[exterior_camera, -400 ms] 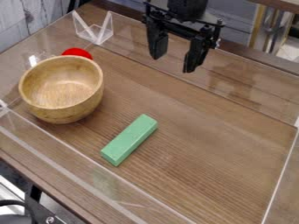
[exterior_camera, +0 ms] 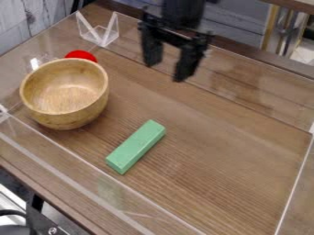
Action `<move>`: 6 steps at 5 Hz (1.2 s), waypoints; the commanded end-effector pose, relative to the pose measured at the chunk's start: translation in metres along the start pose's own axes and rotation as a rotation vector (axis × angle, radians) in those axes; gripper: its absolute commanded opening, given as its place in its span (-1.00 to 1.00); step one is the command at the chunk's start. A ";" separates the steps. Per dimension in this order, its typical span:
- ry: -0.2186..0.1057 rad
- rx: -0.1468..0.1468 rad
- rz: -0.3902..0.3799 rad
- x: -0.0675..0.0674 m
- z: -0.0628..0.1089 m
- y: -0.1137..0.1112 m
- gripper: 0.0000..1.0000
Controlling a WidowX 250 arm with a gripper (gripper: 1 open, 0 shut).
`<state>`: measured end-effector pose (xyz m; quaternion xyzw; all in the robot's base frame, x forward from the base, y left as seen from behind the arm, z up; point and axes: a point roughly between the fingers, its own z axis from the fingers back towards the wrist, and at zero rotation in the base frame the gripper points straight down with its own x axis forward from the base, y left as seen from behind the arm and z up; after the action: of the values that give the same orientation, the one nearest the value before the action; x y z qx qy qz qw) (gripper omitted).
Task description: Move the red fruit to the right
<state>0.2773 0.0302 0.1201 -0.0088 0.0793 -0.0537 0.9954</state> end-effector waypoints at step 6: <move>-0.014 0.131 -0.752 0.044 0.000 0.181 1.00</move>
<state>0.3311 0.1983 0.0834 -0.0077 0.0826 -0.4215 0.9030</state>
